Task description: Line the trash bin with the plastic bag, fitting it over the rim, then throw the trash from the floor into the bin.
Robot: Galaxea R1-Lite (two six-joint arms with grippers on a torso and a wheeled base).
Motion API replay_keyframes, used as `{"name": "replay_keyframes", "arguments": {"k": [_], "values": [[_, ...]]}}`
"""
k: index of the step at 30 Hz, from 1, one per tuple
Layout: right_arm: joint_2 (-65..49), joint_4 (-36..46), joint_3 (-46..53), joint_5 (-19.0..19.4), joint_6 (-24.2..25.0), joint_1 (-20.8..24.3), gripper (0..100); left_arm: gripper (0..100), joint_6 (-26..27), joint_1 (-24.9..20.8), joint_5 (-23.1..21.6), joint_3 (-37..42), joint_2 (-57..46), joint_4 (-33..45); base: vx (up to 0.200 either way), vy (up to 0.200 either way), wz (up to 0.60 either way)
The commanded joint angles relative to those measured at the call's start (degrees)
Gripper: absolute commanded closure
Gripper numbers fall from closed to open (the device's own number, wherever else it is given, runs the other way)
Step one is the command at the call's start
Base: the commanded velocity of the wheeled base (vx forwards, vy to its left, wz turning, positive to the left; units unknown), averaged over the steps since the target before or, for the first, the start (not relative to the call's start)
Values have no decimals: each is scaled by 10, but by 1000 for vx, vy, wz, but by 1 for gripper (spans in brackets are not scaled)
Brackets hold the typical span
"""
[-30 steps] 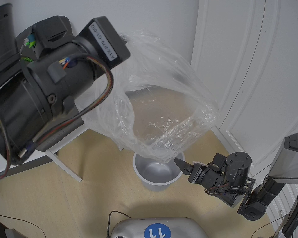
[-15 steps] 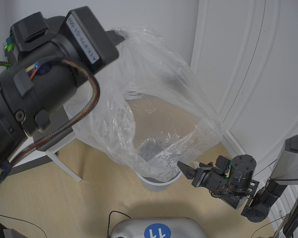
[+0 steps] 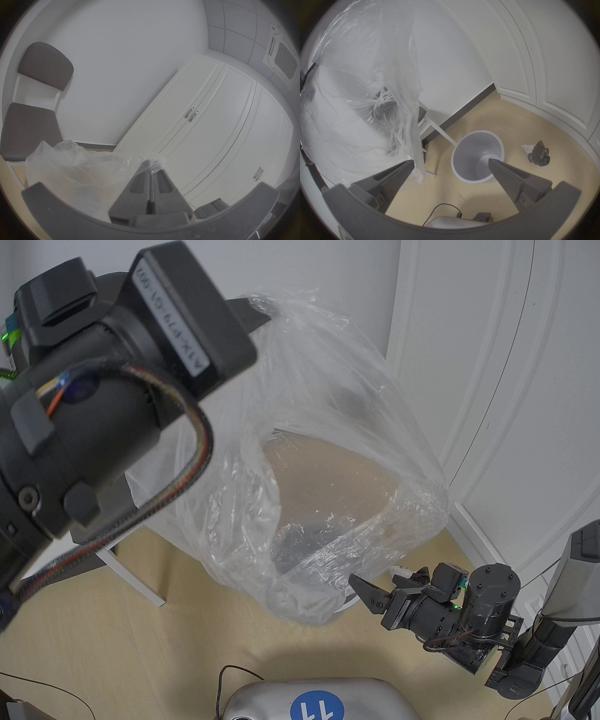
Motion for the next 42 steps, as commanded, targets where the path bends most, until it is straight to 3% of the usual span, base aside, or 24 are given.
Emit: {"name": "replay_keyframes", "arguments": {"k": [1,20,26,42], "values": [[2,-16,30,8,-5,20,0,100,-1,-1,1,-3,15,-4,0,0,0],[-26,-16,55,30,-18,31,0,100,-1,10,0,-2,24,-33,0,0,0],[-35,-16,72,50,-20,36,0,100,-4,35,-1,-8,23,-35,0,0,0],[-27,-16,69,50,-8,53,0,100,-1,25,-1,0,28,-62,0,0,0]]}}
